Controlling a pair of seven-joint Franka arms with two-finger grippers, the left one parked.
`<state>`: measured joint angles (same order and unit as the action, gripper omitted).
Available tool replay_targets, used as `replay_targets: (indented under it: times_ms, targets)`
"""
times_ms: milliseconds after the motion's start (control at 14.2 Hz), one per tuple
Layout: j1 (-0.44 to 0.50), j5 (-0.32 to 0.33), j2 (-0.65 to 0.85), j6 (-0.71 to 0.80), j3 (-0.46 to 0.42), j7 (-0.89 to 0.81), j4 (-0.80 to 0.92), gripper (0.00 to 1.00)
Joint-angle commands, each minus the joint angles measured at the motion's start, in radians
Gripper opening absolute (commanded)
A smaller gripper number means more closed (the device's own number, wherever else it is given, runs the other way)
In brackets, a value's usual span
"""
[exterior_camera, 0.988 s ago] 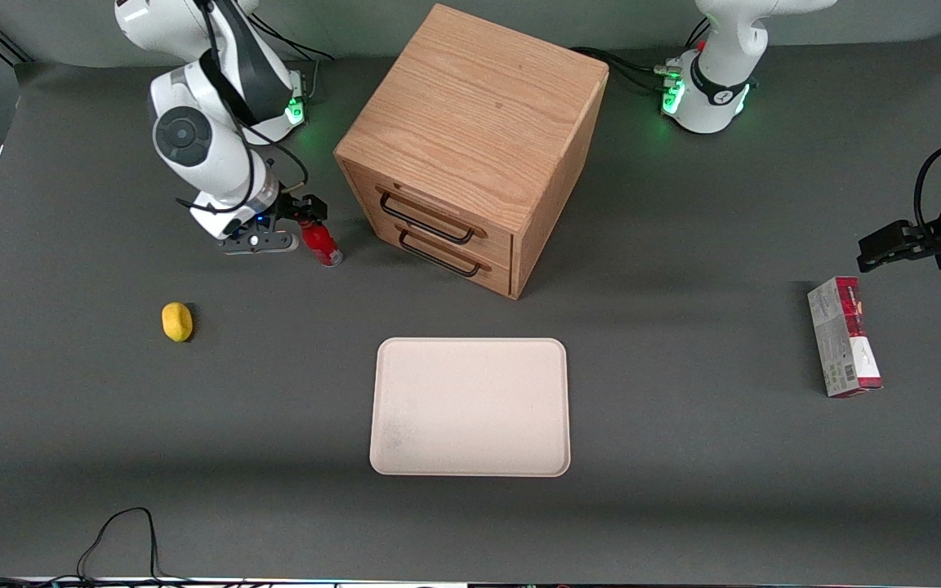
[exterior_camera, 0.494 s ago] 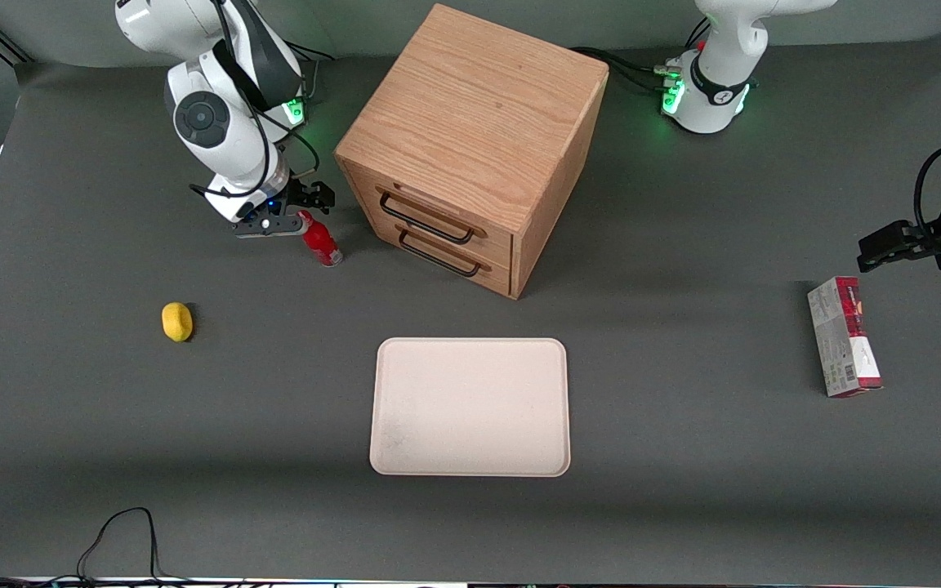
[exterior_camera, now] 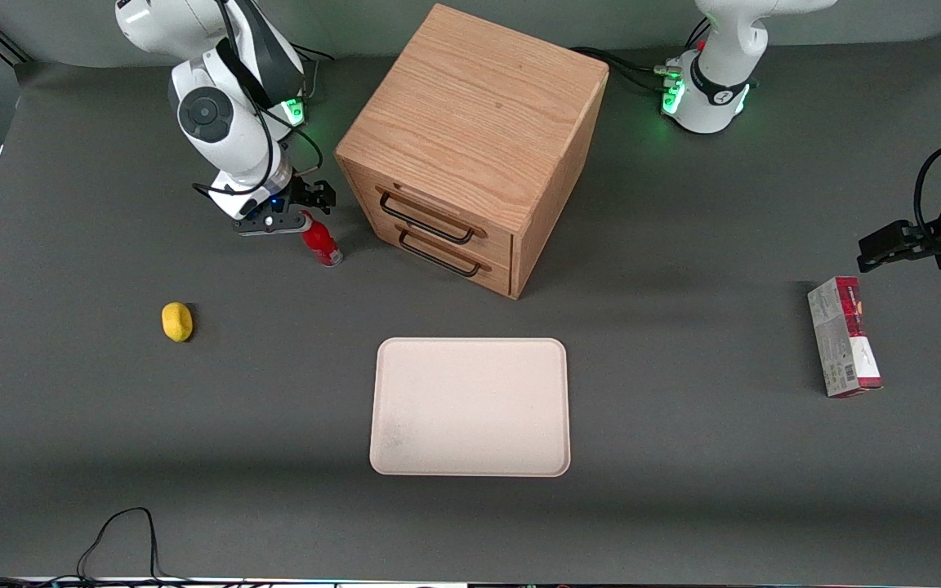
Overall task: Place coke bottle on tray
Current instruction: 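Close the right gripper around the bottle's body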
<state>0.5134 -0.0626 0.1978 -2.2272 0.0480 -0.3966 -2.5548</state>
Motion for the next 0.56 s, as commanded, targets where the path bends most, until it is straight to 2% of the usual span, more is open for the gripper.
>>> replay_targets:
  times_ms: [0, 282, 353, 494]
  targets:
    - [0.008, 0.021, 0.014, -0.025, 0.012, -0.008, -0.018, 0.64]
    - [0.005, 0.024, 0.011, -0.025, 0.013, -0.005, -0.015, 0.06]
    - [0.002, 0.038, 0.008, -0.025, 0.015, -0.005, -0.013, 0.00]
    - [0.001, 0.047, 0.003, -0.026, 0.016, -0.005, -0.013, 0.00]
